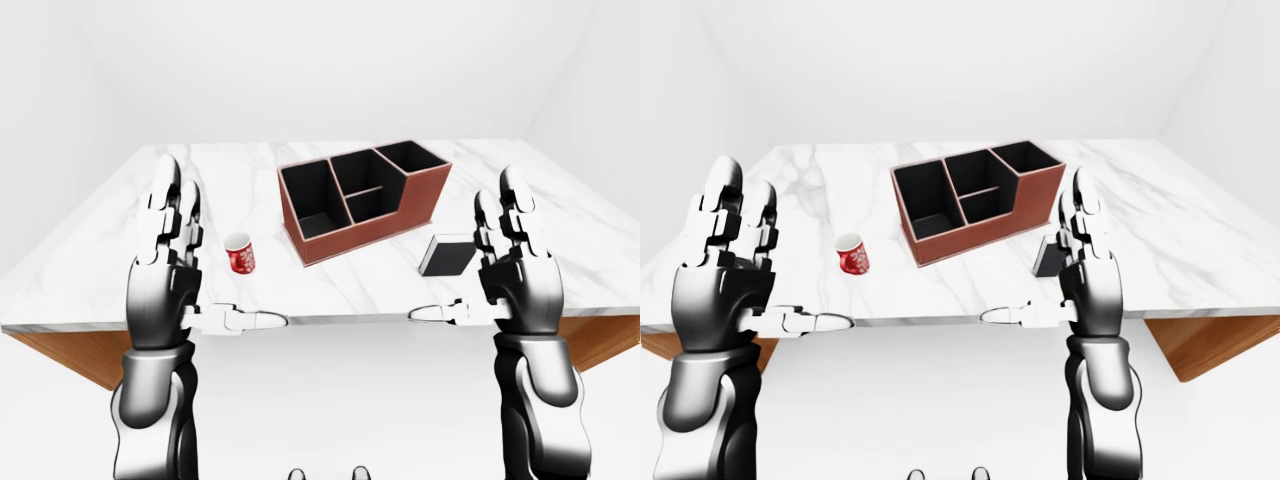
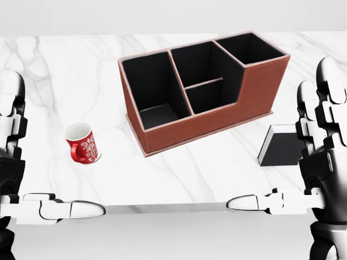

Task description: Pick up the book and place it in the back compartment of the caddy.

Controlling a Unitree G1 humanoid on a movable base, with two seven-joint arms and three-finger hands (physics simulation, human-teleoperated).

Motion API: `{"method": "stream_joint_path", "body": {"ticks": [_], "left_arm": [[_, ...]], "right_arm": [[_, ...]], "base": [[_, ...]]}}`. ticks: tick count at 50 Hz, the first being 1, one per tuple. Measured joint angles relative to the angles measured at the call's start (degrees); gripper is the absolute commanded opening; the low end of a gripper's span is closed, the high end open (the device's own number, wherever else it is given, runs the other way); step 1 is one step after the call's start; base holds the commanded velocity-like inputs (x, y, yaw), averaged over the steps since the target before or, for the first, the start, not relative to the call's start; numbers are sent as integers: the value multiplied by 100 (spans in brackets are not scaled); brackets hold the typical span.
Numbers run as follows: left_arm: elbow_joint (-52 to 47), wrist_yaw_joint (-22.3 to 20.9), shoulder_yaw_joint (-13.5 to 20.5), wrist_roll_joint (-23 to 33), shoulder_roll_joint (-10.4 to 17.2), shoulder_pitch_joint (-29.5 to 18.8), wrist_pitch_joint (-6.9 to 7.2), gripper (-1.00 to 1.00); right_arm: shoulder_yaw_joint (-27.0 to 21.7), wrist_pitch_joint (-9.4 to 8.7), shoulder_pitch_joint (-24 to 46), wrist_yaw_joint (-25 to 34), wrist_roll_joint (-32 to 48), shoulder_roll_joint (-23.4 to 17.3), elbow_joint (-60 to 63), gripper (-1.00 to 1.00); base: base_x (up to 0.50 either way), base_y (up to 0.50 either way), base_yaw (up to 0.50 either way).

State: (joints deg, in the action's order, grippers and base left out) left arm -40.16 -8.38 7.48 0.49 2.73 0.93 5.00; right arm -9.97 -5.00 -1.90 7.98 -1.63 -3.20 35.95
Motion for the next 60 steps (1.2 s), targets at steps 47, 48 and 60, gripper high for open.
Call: {"method": "stream_joint_path", "body": {"ticks": [47, 48, 60], "left_arm": [[-130, -6, -24, -38, -25, 38, 0, 100], [-130, -6, -23, -38, -24, 38, 0, 100], [-148, -3, 11, -43, 9, 45, 0, 100]], "right_arm": [[24, 0, -20, 116, 244, -9, 104, 100], [31, 0, -23, 122, 256, -8, 105, 100], [73, 0, -58, 217, 249, 52, 160, 100]], "base": [[18, -10, 0], [0, 0, 0], [0, 34, 0]]}}
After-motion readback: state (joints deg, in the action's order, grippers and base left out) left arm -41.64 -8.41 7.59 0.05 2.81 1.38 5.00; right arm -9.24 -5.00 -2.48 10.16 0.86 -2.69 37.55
